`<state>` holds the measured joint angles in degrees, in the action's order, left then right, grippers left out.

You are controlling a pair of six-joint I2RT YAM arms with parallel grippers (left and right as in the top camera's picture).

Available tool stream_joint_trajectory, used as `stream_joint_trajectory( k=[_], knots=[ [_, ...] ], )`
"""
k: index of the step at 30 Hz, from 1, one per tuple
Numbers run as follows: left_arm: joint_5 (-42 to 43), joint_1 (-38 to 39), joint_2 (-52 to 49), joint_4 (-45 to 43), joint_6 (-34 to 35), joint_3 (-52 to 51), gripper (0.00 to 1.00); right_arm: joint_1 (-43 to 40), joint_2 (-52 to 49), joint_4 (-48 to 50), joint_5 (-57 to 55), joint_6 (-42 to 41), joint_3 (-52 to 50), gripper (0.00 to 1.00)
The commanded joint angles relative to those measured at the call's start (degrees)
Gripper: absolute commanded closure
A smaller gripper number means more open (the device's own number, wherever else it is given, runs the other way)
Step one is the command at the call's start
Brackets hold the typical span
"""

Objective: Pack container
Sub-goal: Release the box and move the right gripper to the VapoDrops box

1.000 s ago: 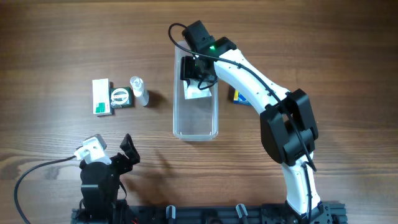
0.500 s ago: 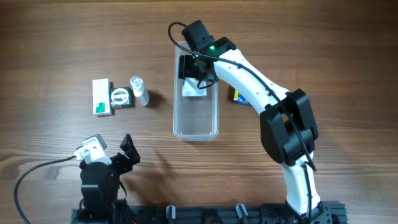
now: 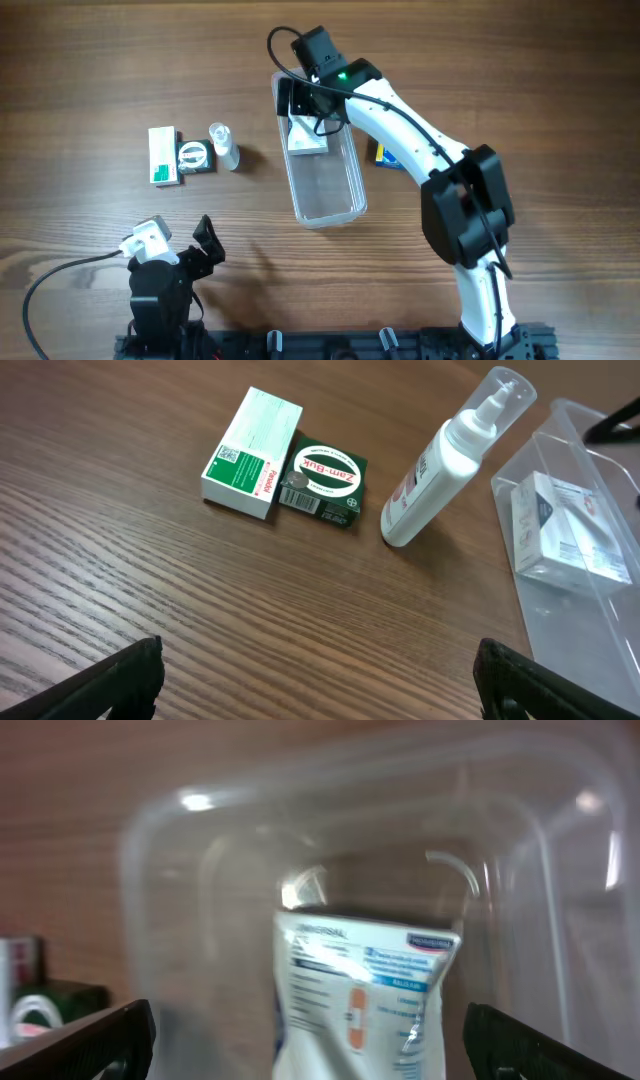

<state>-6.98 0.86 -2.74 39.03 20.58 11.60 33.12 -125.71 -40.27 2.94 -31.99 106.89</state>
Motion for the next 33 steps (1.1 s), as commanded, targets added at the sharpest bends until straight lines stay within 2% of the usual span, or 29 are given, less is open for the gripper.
stream_joint_trajectory(
  k=[1,3,5,6,8,11,17,24,28,33],
  knots=[
    [-0.13,0.39,0.11,-0.17,-0.68,-0.13,0.00,0.31,8.83,1.75,-0.39,2.03,1.25,0.00],
    [-0.13,0.39,0.11,-0.17,-0.68,-0.13,0.00,0.28,11.80,1.95,-1.42,1.99,1.25,0.00],
    [-0.13,0.39,0.11,-0.17,-0.68,-0.13,0.00,0.28,15.17,-1.42,-9.55,0.02,1.25,0.02],
    [-0.13,0.39,0.11,-0.17,-0.68,-0.13,0.00,0.07,17.18,-7.65,-18.69,-4.76,1.25,0.02],
    [-0.13,0.39,0.11,-0.17,-0.68,-0.13,0.00,-0.94,18.01,-15.37,-23.74,-9.90,1.25,0.03],
    [-0.13,0.39,0.11,-0.17,-0.68,-0.13,0.00,-4.17,16.92,-26.12,-21.51,-14.73,1.20,0.02],
    [-0.13,0.39,0.11,-0.17,-0.68,-0.13,0.00,-9.18,9.94,-34.21,-16.11,-14.56,0.98,0.00],
    [-0.13,0.39,0.11,-0.17,-0.68,-0.13,0.00,-9.77,5.90,-34.27,-13.31,-14.05,-2.71,0.00],
    [-0.13,0.39,0.11,-0.17,-0.68,-0.13,0.00,-11.96,5.90,-28.98,-7.08,-7.74,-6.34,0.00],
    [-0.13,0.39,0.11,-0.17,-0.68,-0.13,0.00,-15.72,5.90,-26.10,-5.33,-3.69,-9.42,0.00]
  ],
)
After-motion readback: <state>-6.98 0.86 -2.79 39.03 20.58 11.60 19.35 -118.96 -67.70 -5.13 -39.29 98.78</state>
